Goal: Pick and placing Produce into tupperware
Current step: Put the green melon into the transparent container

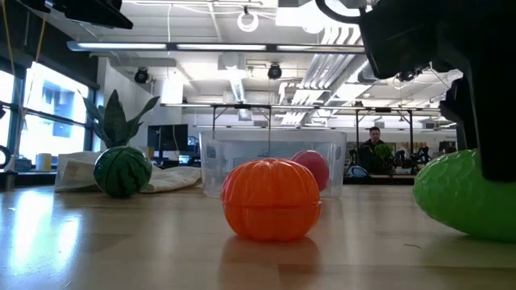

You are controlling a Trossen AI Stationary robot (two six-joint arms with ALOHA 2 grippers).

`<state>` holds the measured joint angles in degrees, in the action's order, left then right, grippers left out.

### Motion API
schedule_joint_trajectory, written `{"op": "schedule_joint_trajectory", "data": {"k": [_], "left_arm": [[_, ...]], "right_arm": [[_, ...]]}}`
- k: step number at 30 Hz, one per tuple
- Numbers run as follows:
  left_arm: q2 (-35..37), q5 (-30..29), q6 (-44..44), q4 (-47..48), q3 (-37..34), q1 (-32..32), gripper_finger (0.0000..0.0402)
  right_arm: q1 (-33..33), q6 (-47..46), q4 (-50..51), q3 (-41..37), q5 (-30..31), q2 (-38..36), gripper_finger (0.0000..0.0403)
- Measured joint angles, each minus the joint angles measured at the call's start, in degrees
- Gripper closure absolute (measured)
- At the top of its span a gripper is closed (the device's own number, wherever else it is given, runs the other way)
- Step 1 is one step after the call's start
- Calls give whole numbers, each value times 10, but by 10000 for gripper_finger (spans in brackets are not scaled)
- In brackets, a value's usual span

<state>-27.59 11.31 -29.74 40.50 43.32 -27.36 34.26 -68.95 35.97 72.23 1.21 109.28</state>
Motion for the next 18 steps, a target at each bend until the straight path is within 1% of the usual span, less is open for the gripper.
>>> {"op": "schedule_joint_trajectory", "data": {"k": [8, 15, 18], "left_arm": [[0, 0, 0, 0, 0, 0, 316], [0, 0, 0, 0, 0, 0, 316], [0, 0, 0, 0, 0, 0, 316]], "right_arm": [[-2, 0, -4, 0, -4, 5, 163], [-2, 14, 5, -2, 12, 7, 118], [-2, 19, 5, -2, 16, 7, 112]]}}
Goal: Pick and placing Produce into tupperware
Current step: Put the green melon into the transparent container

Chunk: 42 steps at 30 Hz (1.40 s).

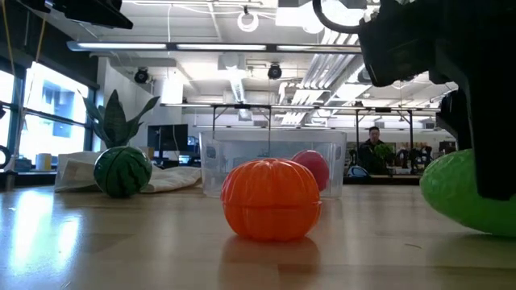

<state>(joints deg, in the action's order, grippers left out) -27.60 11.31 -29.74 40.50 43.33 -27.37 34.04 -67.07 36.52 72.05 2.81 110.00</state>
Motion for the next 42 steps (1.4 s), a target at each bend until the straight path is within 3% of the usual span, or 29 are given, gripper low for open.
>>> {"op": "schedule_joint_trajectory", "data": {"k": [42], "left_arm": [[0, 0, 0, 0, 0, 0, 316]], "right_arm": [[-7, -55, 13, 1, -3, 18, 112]]}}
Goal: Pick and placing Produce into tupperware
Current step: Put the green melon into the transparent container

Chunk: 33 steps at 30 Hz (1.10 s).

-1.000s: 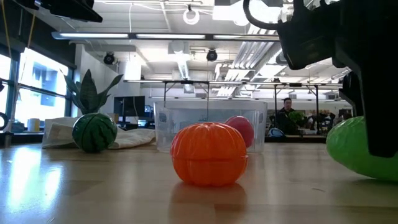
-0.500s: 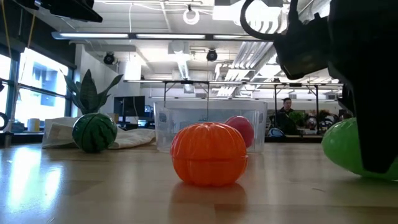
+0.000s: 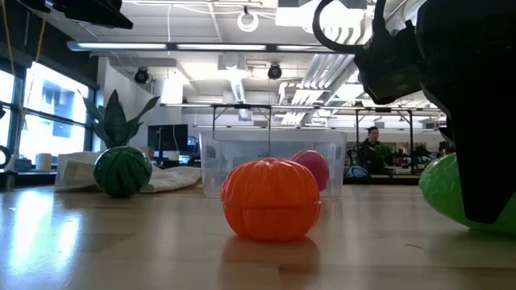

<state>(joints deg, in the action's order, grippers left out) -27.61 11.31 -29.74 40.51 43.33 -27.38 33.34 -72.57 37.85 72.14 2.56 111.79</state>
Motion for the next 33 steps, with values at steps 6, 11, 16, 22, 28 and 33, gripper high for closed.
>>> {"op": "schedule_joint_trajectory", "data": {"k": [6, 11, 16, 22, 28, 33], "left_arm": [[0, 0, 0, 0, 0, 0, 316], [0, 0, 0, 0, 0, 0, 316], [0, 0, 0, 0, 0, 0, 316], [0, 0, 0, 0, 0, 0, 316], [0, 0, 0, 0, 0, 0, 316], [0, 0, 0, 0, 0, 0, 316]], "right_arm": [[0, 1, 3, 0, -5, 0, 115], [0, 1, 6, 0, -11, 0, 139], [-1, 6, 7, 0, -15, 0, 155], [0, 10, 8, 0, -20, 0, 165], [0, 10, 8, 0, -22, 0, 174], [0, 10, 7, 0, -22, 0, 175]]}}
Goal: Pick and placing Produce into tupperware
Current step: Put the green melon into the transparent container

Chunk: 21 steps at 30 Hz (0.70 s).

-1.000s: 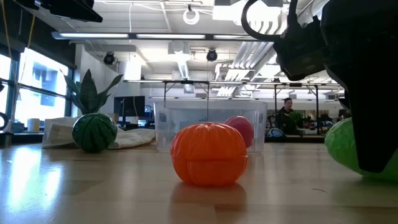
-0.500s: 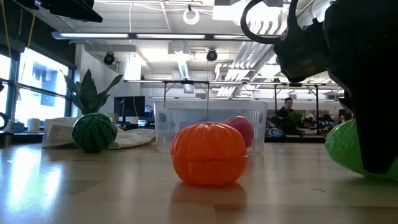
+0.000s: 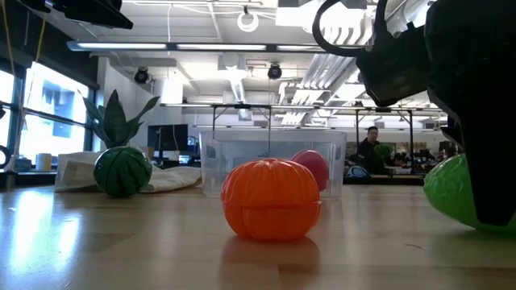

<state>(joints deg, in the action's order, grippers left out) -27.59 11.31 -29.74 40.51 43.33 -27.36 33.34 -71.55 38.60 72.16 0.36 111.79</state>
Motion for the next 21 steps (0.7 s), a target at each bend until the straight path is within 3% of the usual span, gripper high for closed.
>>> {"op": "schedule_joint_trajectory", "data": {"k": [8, 21], "left_arm": [[0, 0, 0, 0, 0, 0, 316], [0, 0, 0, 0, 0, 0, 316]], "right_arm": [[1, -1, 2, 1, -4, -7, 175], [-6, 36, 21, 1, 41, -116, 176]]}}
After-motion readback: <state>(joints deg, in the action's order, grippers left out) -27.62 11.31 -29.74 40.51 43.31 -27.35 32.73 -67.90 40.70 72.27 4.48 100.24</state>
